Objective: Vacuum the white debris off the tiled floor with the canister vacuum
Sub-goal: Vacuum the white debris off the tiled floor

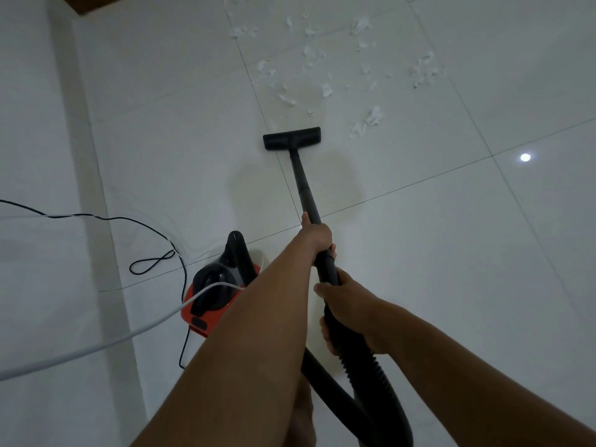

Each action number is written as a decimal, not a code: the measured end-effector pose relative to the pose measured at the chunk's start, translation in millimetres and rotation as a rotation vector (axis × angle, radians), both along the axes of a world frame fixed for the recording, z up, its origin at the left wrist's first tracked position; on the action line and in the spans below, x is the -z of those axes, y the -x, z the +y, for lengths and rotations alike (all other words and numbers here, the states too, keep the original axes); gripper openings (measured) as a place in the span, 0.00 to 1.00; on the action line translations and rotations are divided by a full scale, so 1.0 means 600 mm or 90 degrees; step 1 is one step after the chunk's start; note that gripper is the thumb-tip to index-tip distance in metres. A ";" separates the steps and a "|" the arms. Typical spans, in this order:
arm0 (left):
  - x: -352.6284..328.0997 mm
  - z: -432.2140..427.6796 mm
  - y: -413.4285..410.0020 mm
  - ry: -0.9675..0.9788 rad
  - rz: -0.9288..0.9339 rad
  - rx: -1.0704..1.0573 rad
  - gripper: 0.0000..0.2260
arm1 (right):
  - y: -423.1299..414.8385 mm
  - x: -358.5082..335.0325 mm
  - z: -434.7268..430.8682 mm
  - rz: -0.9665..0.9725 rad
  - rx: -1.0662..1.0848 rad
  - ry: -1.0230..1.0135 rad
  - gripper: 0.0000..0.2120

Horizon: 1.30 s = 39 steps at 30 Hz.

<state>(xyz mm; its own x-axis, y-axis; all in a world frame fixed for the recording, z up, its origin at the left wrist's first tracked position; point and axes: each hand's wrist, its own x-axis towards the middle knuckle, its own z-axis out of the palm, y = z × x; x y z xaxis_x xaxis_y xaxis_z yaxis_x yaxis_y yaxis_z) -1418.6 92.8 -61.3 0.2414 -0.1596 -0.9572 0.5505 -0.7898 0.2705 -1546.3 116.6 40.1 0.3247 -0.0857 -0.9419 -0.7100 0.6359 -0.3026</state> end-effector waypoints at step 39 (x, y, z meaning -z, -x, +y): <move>-0.013 -0.135 -0.041 0.004 -0.016 -0.055 0.31 | -0.042 -0.006 -0.160 -0.017 -0.151 0.052 0.24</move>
